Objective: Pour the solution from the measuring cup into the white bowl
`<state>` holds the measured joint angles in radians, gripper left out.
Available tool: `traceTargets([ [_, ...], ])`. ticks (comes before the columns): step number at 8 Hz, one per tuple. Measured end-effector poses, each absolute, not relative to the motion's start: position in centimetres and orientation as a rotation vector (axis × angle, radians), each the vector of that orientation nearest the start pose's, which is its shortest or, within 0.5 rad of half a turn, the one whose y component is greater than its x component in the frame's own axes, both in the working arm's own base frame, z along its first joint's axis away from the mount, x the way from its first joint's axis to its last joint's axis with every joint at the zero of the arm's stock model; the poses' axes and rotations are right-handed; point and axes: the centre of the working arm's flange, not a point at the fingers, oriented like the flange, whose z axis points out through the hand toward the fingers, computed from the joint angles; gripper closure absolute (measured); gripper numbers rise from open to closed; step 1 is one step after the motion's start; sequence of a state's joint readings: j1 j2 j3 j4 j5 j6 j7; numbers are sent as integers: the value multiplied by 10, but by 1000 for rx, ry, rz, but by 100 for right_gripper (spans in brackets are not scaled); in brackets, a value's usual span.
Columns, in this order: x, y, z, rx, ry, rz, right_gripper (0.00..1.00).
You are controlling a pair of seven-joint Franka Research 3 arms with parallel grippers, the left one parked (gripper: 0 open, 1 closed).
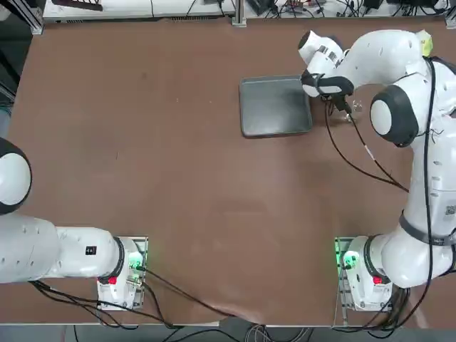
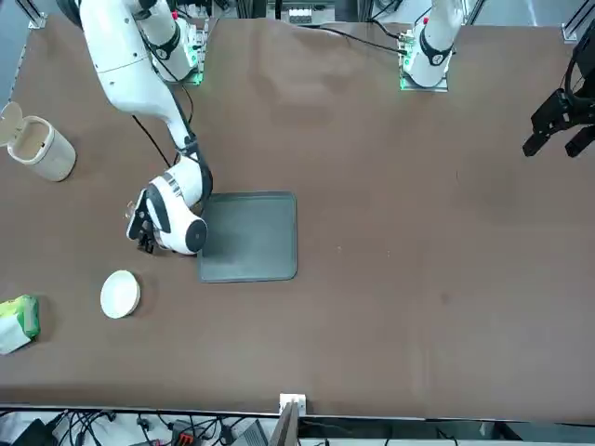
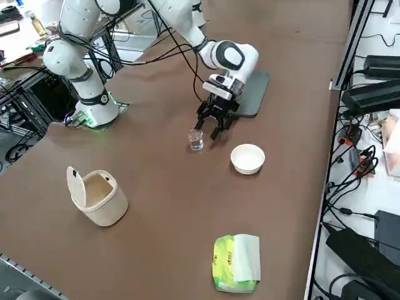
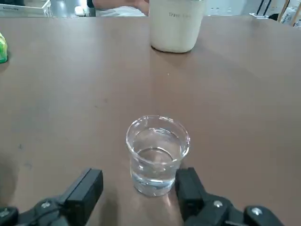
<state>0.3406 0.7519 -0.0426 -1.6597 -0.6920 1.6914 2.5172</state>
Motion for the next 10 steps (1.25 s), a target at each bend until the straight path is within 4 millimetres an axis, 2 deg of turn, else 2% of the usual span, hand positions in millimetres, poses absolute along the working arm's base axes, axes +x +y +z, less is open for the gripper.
traceTargets([
  [10,576,108,129,1286,-1804,647,6],
])
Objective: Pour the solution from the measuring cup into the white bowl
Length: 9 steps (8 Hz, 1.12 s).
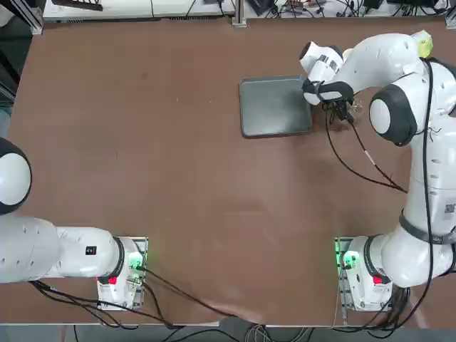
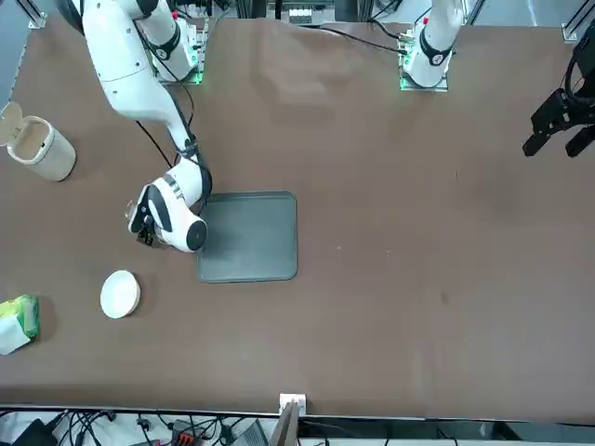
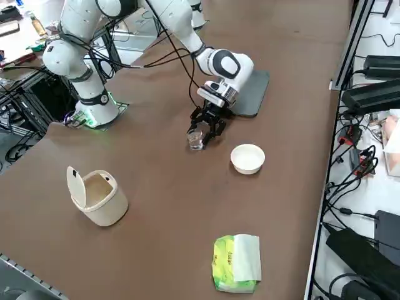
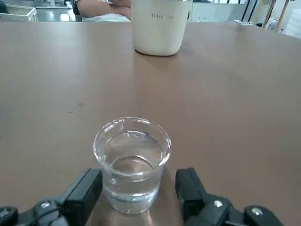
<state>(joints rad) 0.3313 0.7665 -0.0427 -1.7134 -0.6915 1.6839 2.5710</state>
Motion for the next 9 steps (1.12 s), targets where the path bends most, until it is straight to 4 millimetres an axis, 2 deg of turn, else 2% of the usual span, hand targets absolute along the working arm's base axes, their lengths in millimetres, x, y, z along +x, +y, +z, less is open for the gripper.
traceTargets([
  [9,577,95,129,1253,-1803,664,5],
])
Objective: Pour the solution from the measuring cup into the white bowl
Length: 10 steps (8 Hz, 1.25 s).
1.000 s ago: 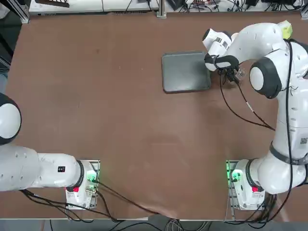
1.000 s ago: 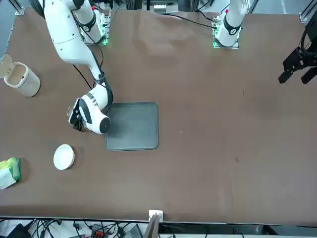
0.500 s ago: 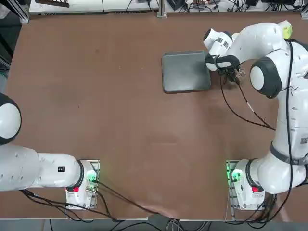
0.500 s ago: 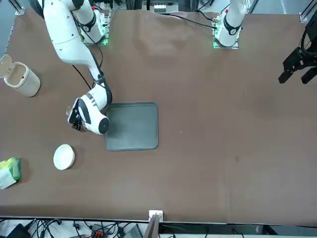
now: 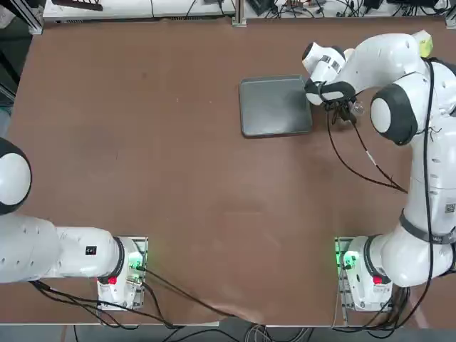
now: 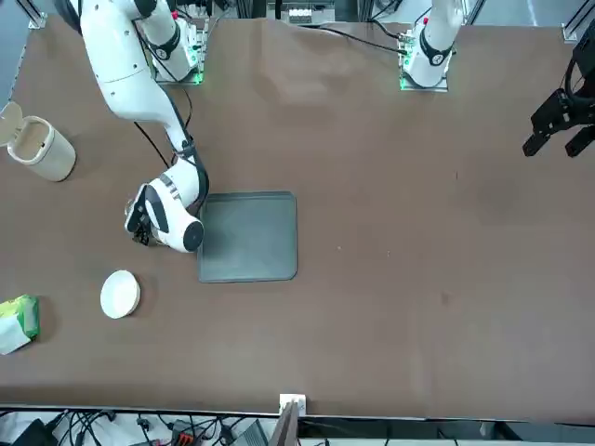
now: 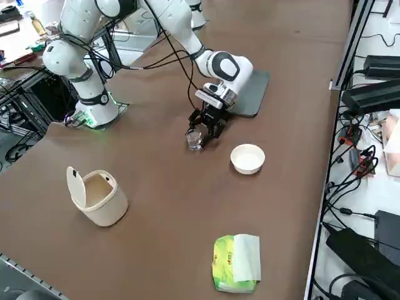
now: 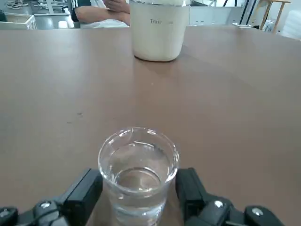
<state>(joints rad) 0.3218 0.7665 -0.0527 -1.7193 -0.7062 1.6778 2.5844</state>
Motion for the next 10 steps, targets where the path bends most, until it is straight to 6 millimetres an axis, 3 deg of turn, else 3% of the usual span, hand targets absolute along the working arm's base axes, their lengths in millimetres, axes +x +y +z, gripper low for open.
traceTargets([
  [4,574,92,129,1235,-1786,662,13],
  [5,574,92,129,1236,-1785,665,23],
  [7,574,95,130,1276,-1749,661,26],
  [9,577,110,138,1382,-1669,629,26],
  [10,581,121,153,1451,-1633,615,26],
])
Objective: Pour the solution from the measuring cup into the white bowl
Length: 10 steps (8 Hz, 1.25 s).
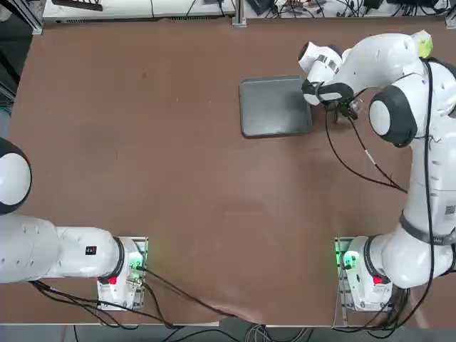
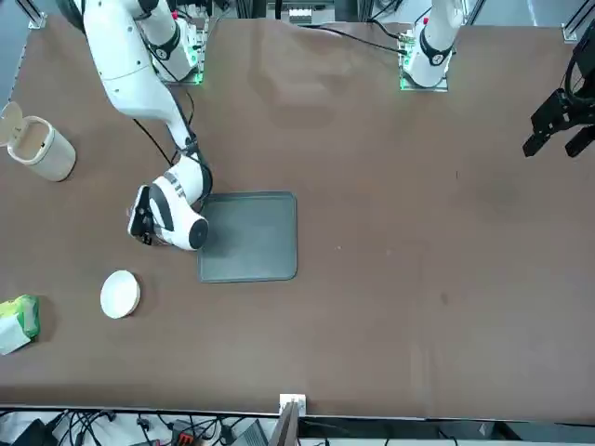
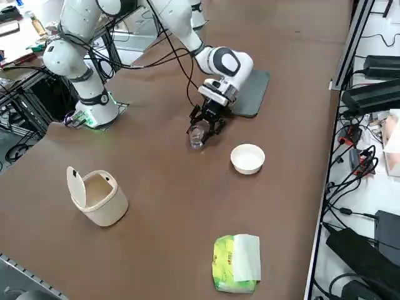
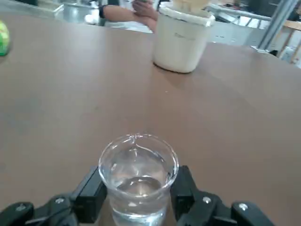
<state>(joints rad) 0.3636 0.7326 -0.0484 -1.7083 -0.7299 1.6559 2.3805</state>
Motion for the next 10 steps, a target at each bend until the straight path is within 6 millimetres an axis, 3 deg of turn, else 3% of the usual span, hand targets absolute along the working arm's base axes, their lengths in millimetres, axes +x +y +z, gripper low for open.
traceTargets([
  [3,600,149,232,1686,-1514,577,26],
  [5,617,153,269,1794,-1411,631,26],
  [8,637,150,277,1931,-1320,683,26],
  [10,648,138,278,1968,-1311,711,26],
])
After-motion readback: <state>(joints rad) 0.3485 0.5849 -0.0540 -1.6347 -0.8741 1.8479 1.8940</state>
